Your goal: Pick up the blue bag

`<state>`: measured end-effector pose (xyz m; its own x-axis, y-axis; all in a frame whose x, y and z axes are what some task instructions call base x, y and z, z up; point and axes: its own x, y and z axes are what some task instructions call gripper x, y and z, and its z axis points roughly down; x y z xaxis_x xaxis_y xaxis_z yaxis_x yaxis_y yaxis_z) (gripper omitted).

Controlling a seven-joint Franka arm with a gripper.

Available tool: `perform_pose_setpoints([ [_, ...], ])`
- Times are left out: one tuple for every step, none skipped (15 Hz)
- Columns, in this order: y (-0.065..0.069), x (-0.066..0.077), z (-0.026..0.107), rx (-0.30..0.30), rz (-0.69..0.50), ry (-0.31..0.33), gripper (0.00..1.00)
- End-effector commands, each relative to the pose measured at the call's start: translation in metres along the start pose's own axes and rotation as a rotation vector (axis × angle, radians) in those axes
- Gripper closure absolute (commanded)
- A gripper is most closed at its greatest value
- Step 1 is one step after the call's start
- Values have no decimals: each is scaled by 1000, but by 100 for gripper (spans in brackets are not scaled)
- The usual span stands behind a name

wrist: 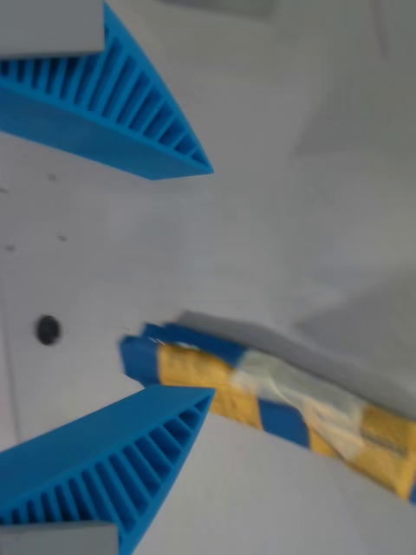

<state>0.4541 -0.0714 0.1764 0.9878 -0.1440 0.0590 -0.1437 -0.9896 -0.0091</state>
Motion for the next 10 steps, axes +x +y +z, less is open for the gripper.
perform_pose_setpoints([
  [18,20,14,15,208,15,0],
  [24,24,15,15,194,12,0],
  [30,27,16,16,179,11,0],
  [35,28,15,16,162,10,0],
  [40,28,14,17,143,11,0],
  [43,27,12,19,122,10,0],
  [43,25,10,19,106,9,0],
  [38,20,15,20,96,8,0],
  [34,19,20,20,92,13,0],
  [38,21,25,19,92,20,0],
])
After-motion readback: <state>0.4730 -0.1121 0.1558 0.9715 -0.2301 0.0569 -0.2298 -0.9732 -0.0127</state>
